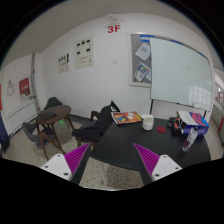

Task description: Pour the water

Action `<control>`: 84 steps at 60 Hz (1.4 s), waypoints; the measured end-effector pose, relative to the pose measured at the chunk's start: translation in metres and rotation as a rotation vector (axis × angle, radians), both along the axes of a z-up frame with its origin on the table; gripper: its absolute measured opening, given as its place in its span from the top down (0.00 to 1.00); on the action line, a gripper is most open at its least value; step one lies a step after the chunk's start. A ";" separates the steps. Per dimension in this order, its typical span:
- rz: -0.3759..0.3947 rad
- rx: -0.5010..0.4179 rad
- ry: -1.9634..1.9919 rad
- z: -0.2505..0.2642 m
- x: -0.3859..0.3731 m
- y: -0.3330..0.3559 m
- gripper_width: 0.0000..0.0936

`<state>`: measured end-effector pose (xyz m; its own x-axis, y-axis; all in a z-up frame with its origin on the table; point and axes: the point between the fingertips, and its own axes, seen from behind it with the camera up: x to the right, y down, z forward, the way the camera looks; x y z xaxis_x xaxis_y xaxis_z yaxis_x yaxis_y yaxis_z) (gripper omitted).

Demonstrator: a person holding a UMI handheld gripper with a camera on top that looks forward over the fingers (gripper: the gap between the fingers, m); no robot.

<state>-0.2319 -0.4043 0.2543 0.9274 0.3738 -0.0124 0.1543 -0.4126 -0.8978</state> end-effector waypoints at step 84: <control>-0.425 0.116 -0.019 -0.196 0.462 0.349 0.47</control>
<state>0.2299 -0.0553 0.0583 0.9988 -0.0426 0.0259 0.0099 -0.3392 -0.9406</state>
